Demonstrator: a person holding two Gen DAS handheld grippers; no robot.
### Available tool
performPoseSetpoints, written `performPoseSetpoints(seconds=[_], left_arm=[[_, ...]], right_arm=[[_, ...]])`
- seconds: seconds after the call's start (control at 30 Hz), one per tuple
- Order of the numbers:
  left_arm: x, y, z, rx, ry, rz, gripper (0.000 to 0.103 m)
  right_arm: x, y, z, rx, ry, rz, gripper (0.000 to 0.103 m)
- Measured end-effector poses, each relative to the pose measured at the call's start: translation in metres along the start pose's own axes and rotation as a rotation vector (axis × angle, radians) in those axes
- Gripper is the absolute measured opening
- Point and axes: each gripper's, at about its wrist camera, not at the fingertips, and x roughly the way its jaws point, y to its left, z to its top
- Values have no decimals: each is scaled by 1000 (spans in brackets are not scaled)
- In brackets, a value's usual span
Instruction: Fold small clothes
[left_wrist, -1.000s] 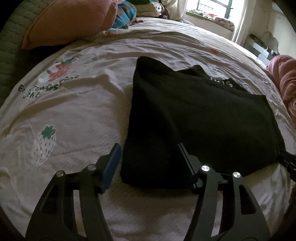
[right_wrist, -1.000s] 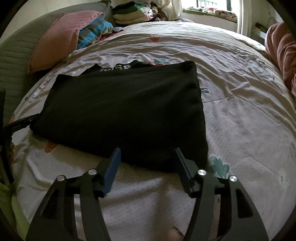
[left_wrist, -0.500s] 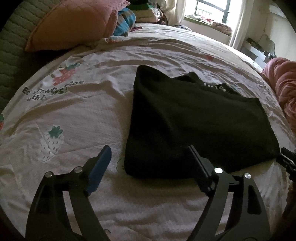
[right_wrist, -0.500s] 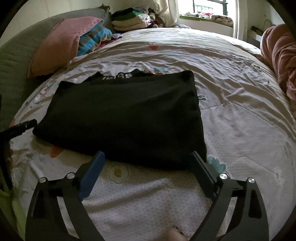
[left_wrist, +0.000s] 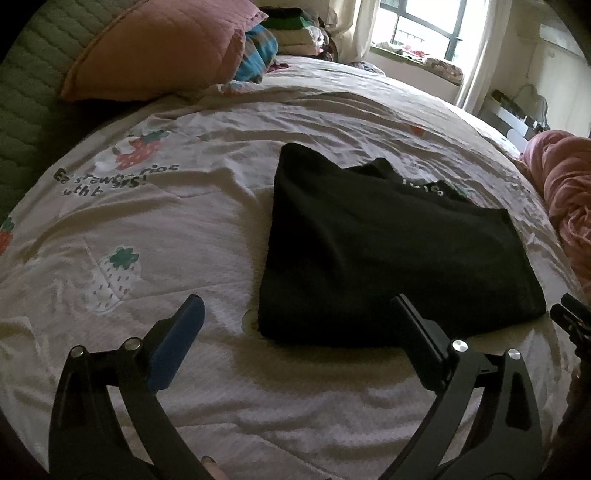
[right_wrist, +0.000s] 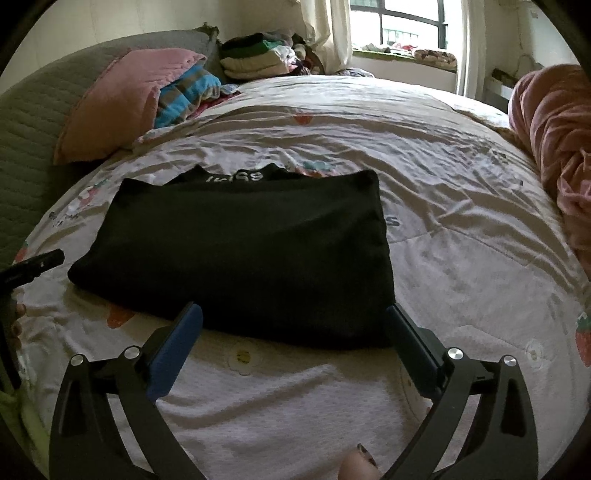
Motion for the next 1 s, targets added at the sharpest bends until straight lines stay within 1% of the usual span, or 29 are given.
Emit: performPoseSetpoints(seconds=[0.2, 0.33, 0.47, 0.8, 1.0], left_arm=[[-9, 9, 0, -17, -24, 18, 93], [-15, 18, 2, -30, -42, 45, 93], [-19, 29, 3, -62, -48, 44, 93], [-25, 54, 7, -133, -72, 65, 93], [-27, 64, 9, -159, -81, 82, 93]], right_arm=[[-7, 14, 5, -14, -18, 24, 98], [-9, 29, 9, -41, -30, 43, 98], [-10, 43, 12, -57, -38, 71, 98], [-6, 82, 17, -116, -49, 123, 98], [3, 105, 19, -163, -45, 150, 98]])
